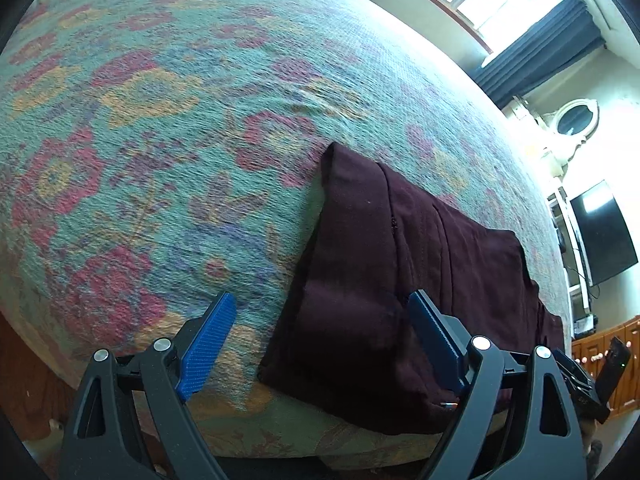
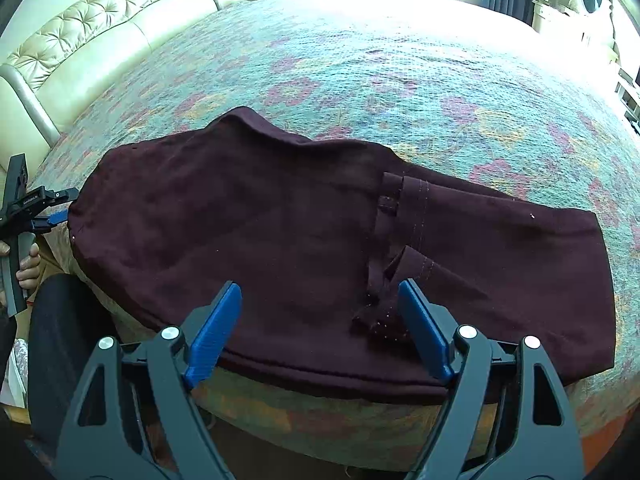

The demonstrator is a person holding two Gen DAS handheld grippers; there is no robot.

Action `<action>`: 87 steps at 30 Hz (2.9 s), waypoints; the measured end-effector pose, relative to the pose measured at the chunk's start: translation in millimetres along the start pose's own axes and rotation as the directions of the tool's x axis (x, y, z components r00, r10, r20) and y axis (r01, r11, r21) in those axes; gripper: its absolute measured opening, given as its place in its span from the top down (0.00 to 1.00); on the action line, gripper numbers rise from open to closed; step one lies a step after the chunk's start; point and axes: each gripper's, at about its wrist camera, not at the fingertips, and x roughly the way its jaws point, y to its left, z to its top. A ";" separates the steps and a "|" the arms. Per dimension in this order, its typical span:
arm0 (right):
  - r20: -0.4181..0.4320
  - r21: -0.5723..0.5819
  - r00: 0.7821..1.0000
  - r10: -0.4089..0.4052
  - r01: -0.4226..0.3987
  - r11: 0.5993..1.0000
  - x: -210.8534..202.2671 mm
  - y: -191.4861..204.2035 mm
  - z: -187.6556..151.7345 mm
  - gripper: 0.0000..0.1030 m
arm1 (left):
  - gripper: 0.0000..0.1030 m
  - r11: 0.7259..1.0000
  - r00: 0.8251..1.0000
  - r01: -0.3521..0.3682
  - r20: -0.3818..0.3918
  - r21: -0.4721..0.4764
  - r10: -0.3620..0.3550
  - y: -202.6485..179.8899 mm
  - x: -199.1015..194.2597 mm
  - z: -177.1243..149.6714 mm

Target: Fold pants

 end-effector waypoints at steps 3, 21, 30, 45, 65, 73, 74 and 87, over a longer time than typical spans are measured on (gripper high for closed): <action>-0.003 -0.001 1.000 0.009 -0.009 1.000 0.1 1.8 -1.1 0.22 | 0.16 0.996 0.994 0.088 -0.065 0.017 -0.087 -8.4 11.2 1.7; -0.020 0.031 0.998 0.062 -0.062 0.998 8.2 6.4 -7.4 0.22 | 0.18 0.970 0.960 0.244 -0.138 -0.022 -0.245 -14.8 43.3 27.7; -0.017 0.049 0.998 0.065 -0.064 0.997 7.1 0.7 -6.4 0.22 | 0.64 0.962 0.942 0.267 -0.194 -0.064 -0.274 -29.2 47.6 27.0; 0.048 0.209 0.993 0.105 -0.113 0.971 -35.9 -51.8 -3.5 0.22 | 0.67 0.898 0.947 0.314 -0.170 0.306 -0.273 -263.3 21.0 -11.1; 0.137 0.505 0.972 0.190 -0.233 0.831 -41.3 -127.0 -17.1 0.22 | 0.32 0.714 0.988 -0.144 0.064 0.685 0.138 -354.2 104.0 -126.8; 0.172 0.530 0.908 0.382 -0.412 0.741 -34.0 -111.4 -12.0 0.22 | 0.17 0.798 0.978 -0.160 0.204 0.581 0.048 -312.3 23.0 -121.4; 0.159 0.534 0.895 0.417 -0.433 0.726 -26.9 -105.6 -11.0 0.22 | 0.16 0.812 0.977 -0.163 0.208 0.560 0.053 -303.8 18.1 -117.7; 0.046 0.554 0.836 0.547 -0.477 0.682 56.7 -43.1 10.3 0.22 | 0.17 0.920 0.981 -0.176 0.139 0.351 0.134 -220.2 26.0 -95.9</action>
